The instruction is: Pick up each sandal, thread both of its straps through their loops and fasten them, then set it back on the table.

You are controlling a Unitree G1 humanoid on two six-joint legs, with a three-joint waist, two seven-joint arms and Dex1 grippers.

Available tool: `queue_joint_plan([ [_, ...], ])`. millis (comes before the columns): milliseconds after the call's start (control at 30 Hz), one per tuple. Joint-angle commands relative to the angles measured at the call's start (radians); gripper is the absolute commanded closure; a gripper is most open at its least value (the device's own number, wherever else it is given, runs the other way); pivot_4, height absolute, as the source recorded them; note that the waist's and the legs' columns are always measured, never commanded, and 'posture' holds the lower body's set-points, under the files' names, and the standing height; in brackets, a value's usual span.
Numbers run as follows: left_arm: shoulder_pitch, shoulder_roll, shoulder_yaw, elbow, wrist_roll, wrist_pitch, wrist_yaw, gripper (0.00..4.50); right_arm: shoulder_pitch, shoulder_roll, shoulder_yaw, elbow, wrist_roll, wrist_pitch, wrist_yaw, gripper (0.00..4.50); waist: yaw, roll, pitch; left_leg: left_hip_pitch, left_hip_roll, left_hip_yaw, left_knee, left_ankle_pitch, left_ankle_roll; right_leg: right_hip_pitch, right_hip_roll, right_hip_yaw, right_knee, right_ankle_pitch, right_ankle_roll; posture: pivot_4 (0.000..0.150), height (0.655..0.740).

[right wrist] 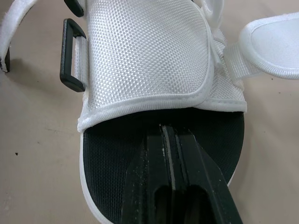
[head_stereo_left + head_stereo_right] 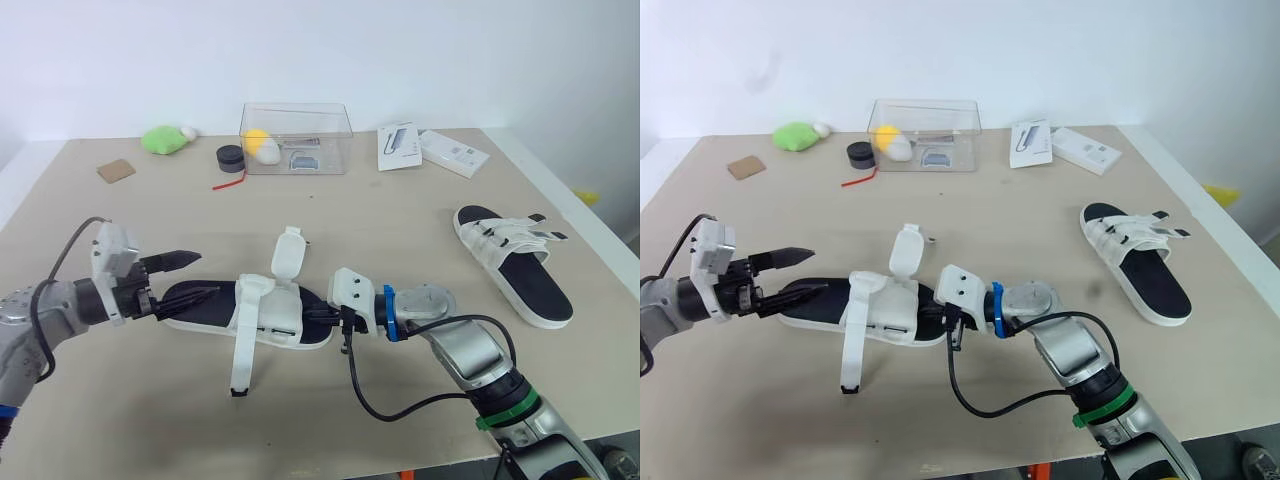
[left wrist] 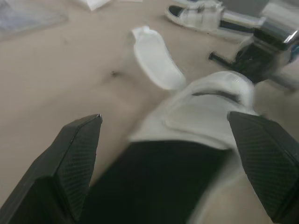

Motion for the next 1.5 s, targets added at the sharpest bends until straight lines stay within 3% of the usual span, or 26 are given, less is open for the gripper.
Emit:
queue_joint_plan([
  [33,0.036,0.097,0.043,-0.052,-0.117,0.223,-0.142,0.05,0.027,-0.005,0.057,0.045,-0.024,0.04,0.026,4.5,-0.001,0.0,0.0,0.0,0.0,0.0,-0.001,0.0,0.0,-0.001,0.001,0.0,0.0,0.0,-0.001,0.15,0.74],
  [167,0.082,0.142,0.002,-0.111,-0.035,0.254,-0.214,0.05,0.029,-0.002,0.061,0.043,-0.027,0.041,0.023,4.5,-0.001,0.001,0.0,0.002,0.001,0.0,-0.004,0.0,0.0,-0.001,0.001,0.0,0.0,-0.002,-0.003,0.15,0.74],
  [433,0.061,-0.019,-0.138,-0.224,0.1,0.248,-0.103,0.05,0.022,0.013,0.064,0.044,-0.03,0.046,0.015,4.5,0.001,0.001,0.0,0.006,0.001,0.001,-0.009,0.0,-0.001,0.0,0.005,0.002,0.0,-0.004,-0.006,0.15,0.74],
  [567,0.06,-0.05,-0.175,-0.224,0.151,0.254,-0.097,0.05,0.021,0.016,0.063,0.041,-0.03,0.05,0.013,4.5,0.0,0.001,0.0,0.006,0.002,0.0,-0.01,0.0,-0.001,0.0,0.008,0.003,0.001,-0.004,-0.008,0.15,0.74],
  [700,0.054,-0.055,-0.172,-0.225,0.159,0.268,-0.117,1.29,0.022,0.015,0.061,0.038,-0.029,0.053,0.011,4.5,0.001,0.0,0.0,0.006,0.004,0.0,-0.01,0.0,-0.001,0.0,0.009,0.003,0.001,-0.004,-0.009,0.15,0.74],
  [900,0.041,-0.055,-0.166,-0.222,0.154,0.293,-0.142,4.37,0.013,0.021,0.058,0.048,-0.029,0.052,0.009,4.5,0.0,0.001,0.0,0.006,0.004,0.0,-0.01,0.0,-0.001,0.0,0.009,0.003,0.001,-0.004,-0.008,0.15,0.74],
  [1000,0.018,-0.059,-0.14,-0.236,0.099,0.34,-0.147,4.37,0.009,0.026,0.058,0.053,-0.029,0.05,0.008,4.5,0.0,0.0,0.0,0.007,0.005,0.0,-0.01,0.0,-0.001,0.0,0.009,0.003,0.001,-0.004,-0.009,0.15,0.74],
  [1233,-0.222,-0.091,-0.061,-0.17,-0.073,0.524,-0.077,4.37,0.002,0.035,0.059,0.064,-0.035,0.045,0.004,4.5,0.0,0.0,0.0,0.008,0.005,-0.001,-0.01,0.0,-0.001,0.001,0.013,0.003,0.002,-0.003,-0.01,0.15,0.74],
  [1500,-0.541,-0.145,-0.17,0.128,0.009,0.675,-0.064,4.37,0.007,0.055,0.072,0.059,-0.041,0.048,-0.008,4.5,-0.007,0.0,-0.001,0.008,0.008,-0.002,-0.01,0.0,-0.001,0.001,0.021,0.006,0.003,-0.001,-0.009,0.15,0.74],
])
